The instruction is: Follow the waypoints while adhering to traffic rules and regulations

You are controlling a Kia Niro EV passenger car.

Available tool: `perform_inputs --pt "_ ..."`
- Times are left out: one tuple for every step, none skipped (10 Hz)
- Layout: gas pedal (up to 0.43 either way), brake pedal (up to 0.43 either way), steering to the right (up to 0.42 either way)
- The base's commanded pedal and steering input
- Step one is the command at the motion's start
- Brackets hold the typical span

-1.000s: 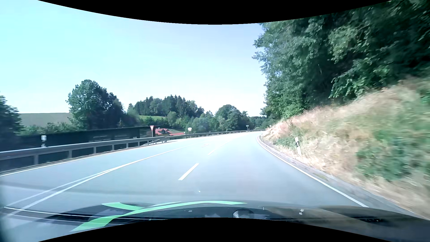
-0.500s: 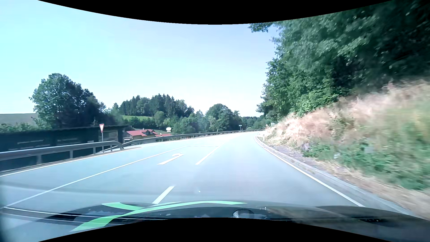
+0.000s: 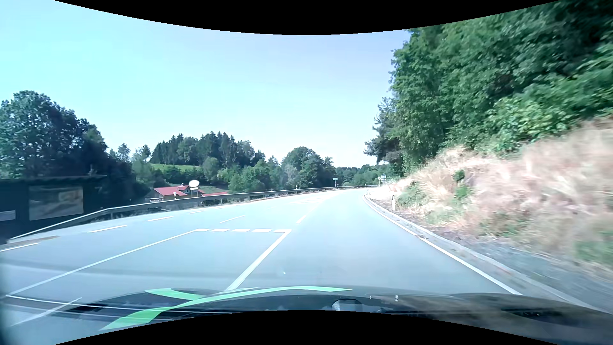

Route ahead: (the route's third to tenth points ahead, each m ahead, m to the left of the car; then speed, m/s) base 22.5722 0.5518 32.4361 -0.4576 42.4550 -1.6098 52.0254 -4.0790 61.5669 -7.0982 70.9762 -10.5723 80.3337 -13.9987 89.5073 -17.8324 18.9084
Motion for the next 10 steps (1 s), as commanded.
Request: perform_inputs --pt "0.118 0.000 0.019" --pt "0.110 0.000 0.020" --pt "0.110 0.000 0.021" --pt "0.110 0.000 0.020" --pt "0.110 0.000 0.021" --pt "0.110 0.000 0.021" --pt "0.110 0.000 0.022" --pt "0.118 0.000 0.022" --pt "0.118 0.000 0.022" --pt "0.118 0.000 0.023"
